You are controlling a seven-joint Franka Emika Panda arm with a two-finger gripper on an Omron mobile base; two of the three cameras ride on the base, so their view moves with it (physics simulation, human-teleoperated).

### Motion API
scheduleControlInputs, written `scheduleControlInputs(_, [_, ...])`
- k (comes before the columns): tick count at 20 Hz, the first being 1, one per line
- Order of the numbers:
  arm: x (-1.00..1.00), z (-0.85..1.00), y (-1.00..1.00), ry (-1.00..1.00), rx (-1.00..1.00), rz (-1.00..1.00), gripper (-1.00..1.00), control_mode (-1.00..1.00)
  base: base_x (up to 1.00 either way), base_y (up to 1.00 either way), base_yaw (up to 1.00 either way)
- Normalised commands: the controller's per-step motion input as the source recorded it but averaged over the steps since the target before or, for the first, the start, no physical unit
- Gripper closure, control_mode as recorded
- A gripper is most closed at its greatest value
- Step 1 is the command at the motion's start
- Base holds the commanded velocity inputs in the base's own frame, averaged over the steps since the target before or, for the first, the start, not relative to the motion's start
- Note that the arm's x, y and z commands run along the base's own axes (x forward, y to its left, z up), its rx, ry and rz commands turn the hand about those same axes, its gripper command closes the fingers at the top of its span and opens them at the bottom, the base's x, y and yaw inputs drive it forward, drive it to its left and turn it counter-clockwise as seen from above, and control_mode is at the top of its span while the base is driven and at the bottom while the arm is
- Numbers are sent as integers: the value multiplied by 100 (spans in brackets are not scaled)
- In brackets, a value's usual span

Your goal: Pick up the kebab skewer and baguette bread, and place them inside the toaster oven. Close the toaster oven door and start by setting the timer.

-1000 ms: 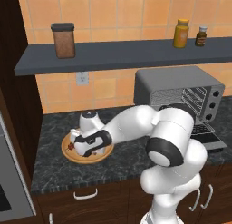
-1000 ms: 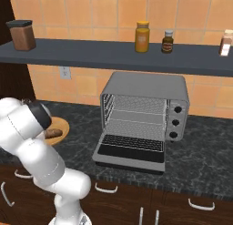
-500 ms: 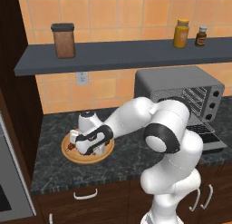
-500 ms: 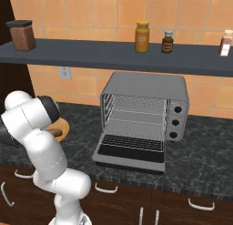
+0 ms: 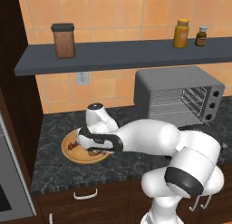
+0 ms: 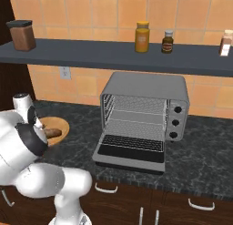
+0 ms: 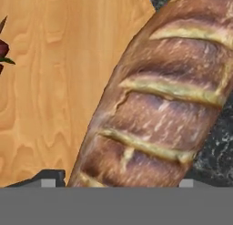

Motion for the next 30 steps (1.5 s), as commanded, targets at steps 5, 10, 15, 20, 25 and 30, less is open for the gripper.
scheduleControlInputs(5, [-100,92,-100,-10,7,26,100,-100,0,0,0])
scheduleControlInputs(10, [-66,64,-100,0,0,31,100,-100,0,0,0])
scheduleControlInputs(15, [-35,51,-100,0,0,32,100,-100,0,0,0])
scheduleControlInputs(20, [0,40,-100,2,0,31,100,-100,0,0,0])
scheduleControlInputs(25, [3,6,-100,2,-2,33,100,-100,0,0,0])
scheduleControlInputs(30, [57,4,-77,0,0,29,100,-100,0,0,0])
